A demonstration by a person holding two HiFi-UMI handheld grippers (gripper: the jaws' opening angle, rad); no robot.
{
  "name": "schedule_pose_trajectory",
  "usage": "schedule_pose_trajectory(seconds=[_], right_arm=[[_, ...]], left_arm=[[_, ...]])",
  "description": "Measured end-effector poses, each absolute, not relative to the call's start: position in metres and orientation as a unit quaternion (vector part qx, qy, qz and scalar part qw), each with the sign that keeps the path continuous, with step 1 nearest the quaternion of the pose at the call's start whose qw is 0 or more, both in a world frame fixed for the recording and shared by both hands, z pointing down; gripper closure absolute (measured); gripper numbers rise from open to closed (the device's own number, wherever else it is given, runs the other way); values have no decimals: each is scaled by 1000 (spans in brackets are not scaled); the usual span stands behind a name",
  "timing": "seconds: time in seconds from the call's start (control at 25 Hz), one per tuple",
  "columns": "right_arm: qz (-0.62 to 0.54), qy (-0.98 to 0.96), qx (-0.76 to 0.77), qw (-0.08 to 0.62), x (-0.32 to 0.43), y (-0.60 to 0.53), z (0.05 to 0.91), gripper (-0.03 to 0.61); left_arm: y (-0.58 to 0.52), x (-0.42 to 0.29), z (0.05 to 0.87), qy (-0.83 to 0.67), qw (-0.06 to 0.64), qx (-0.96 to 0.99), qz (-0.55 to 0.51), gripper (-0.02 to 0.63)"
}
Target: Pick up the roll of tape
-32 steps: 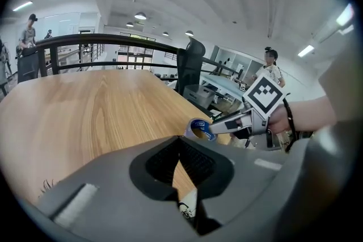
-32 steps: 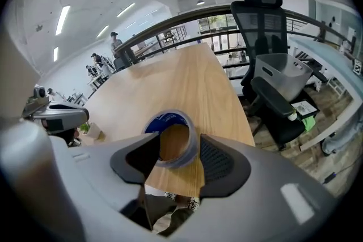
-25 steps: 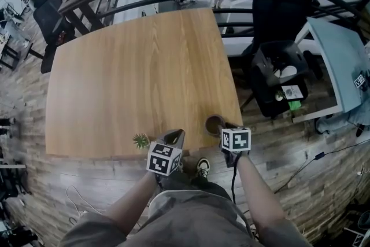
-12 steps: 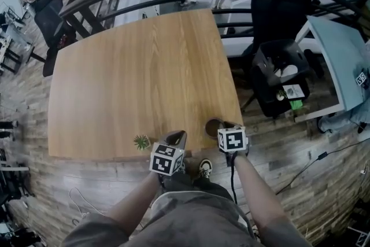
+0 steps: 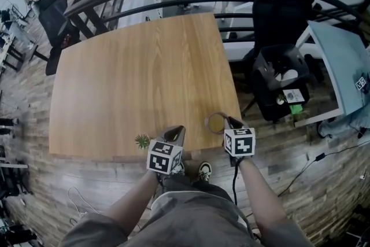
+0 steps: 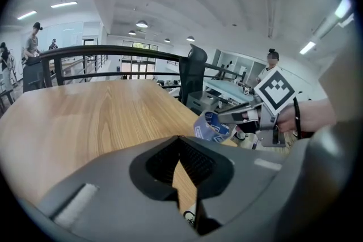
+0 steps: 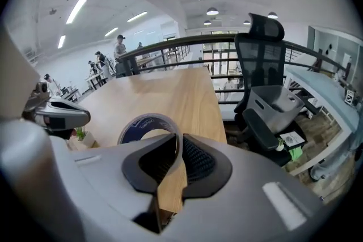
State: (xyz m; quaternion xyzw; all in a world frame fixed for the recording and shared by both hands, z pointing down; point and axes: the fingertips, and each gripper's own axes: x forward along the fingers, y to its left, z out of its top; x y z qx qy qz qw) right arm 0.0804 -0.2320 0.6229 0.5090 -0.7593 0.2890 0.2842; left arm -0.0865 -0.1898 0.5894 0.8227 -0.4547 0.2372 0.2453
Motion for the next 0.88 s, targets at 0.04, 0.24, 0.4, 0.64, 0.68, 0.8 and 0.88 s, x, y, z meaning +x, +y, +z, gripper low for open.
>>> schedule_pose_trajectory(seconds=[0.04, 0.24, 0.4, 0.64, 0.68, 0.8, 0.88], right_arm=[[278, -765, 513, 273, 80, -234, 608, 531], [217, -796, 524, 213, 79, -240, 526, 531], [165, -814, 534, 158, 83, -236, 454, 531], [83, -835, 538, 83, 88, -216, 355, 531], [71, -836, 539, 72, 90, -212, 341, 531], [43, -842, 537, 38, 93, -195, 303, 530], [27, -844, 534, 22, 95, -183, 281, 530]], left_arm=[[-193, -86, 580, -458, 237, 826, 230, 612], [-213, -84, 522, -477, 184, 839, 186, 612], [-222, -77, 465, -481, 131, 854, 150, 612], [-220, -77, 379, -491, 48, 864, 104, 612], [-218, -78, 366, -492, 36, 864, 98, 612], [-206, -80, 326, -496, 2, 865, 71, 612], [-198, -83, 302, -502, -20, 863, 54, 612]])
